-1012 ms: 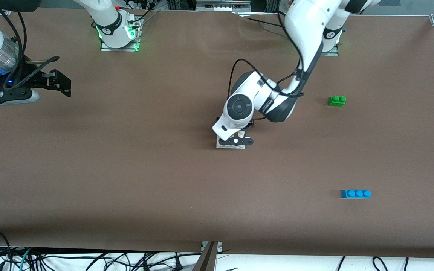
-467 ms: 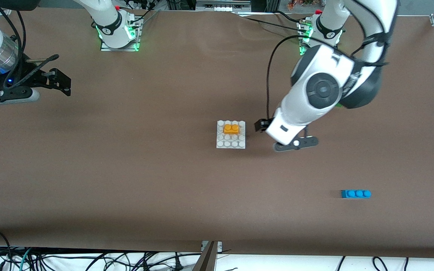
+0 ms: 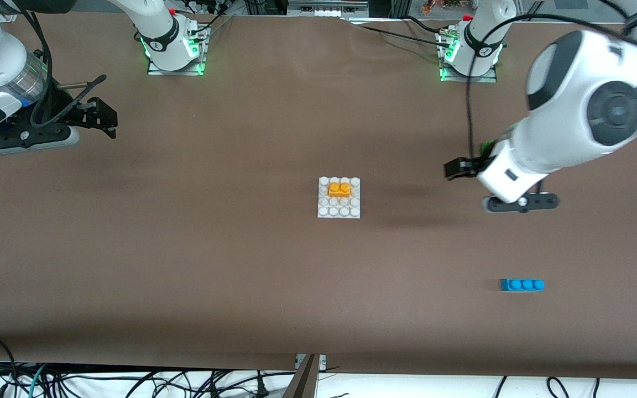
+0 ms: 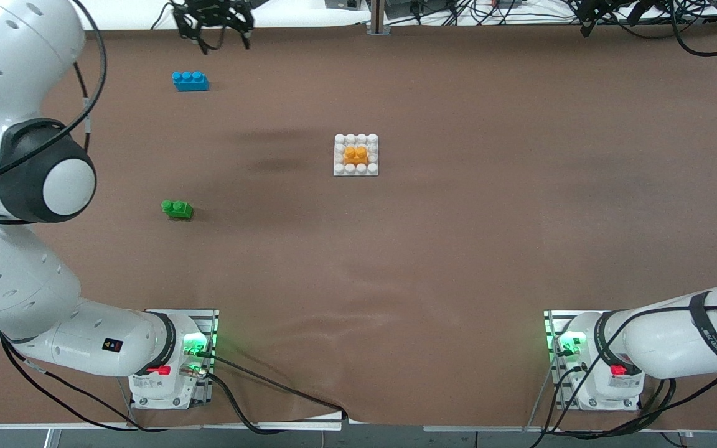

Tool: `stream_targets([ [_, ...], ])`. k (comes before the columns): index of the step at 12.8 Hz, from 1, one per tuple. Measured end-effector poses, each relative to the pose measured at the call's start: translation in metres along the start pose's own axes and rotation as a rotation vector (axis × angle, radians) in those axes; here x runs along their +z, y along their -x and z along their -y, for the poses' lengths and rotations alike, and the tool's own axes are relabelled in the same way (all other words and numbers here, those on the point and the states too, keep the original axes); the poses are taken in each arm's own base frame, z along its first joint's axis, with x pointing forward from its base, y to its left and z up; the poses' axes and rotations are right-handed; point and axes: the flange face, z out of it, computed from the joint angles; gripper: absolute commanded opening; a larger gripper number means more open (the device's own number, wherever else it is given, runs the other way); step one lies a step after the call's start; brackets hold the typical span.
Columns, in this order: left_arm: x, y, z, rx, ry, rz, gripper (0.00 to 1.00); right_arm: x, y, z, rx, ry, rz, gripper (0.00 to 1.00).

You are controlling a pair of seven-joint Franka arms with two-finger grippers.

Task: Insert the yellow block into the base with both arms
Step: 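Open the left gripper and lift it away from the plate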

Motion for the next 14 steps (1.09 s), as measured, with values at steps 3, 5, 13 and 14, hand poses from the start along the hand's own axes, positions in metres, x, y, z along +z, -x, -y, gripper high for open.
stream_targets([
  [3,-0.022,0.003,0.050,0.110,-0.020,-0.004,1.00,0.000,0.000,-0.001,0.001,0.004,0.000,0.99],
  [5,-0.038,0.010,0.075,0.132,-0.013,-0.017,1.00,-0.001,0.000,-0.001,0.001,0.005,-0.001,0.99],
  [13,-0.035,0.065,0.115,0.116,-0.018,-0.113,1.00,-0.001,0.001,-0.002,0.002,0.005,0.003,0.99],
  [14,-0.035,0.066,0.114,0.118,-0.018,-0.117,1.00,-0.001,0.001,-0.002,0.002,0.005,0.005,0.99],
])
